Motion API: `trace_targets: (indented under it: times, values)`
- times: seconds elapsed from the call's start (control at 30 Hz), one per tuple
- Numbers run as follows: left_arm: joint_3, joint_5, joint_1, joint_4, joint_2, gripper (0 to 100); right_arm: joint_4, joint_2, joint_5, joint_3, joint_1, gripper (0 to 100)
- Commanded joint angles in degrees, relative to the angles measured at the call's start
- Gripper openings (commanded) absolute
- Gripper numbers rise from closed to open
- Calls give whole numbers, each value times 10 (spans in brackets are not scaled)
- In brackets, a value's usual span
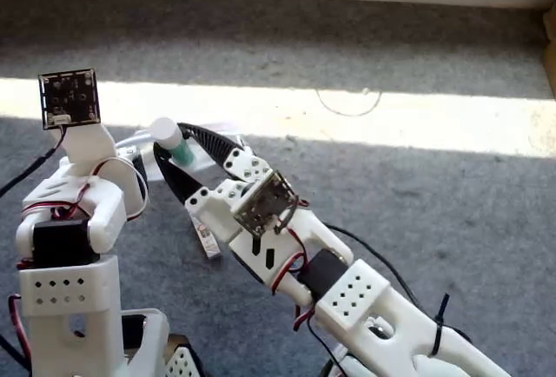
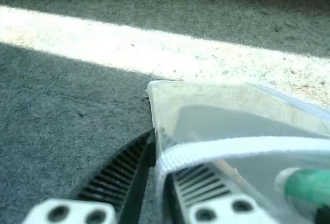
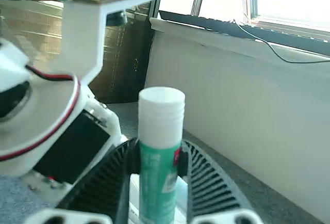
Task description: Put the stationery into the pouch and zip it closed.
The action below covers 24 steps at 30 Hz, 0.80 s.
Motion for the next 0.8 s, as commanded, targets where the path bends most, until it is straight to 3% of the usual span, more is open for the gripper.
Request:
trace_targets:
  times: [0.0,0.4,0.63,0.77]
  values:
    - [-6,-4,7,-1,-16,8,-39,13,6,-5,0,6]
    - [-6,-4,7,-3,-16,8,-51,12,6,18,0,6]
    - [-6,-4,7,-4,-16,8,-49,-70,6,76,-1,6]
    - [-6,-4,7,-4,-16,8,20,-110,6,89,-2,6]
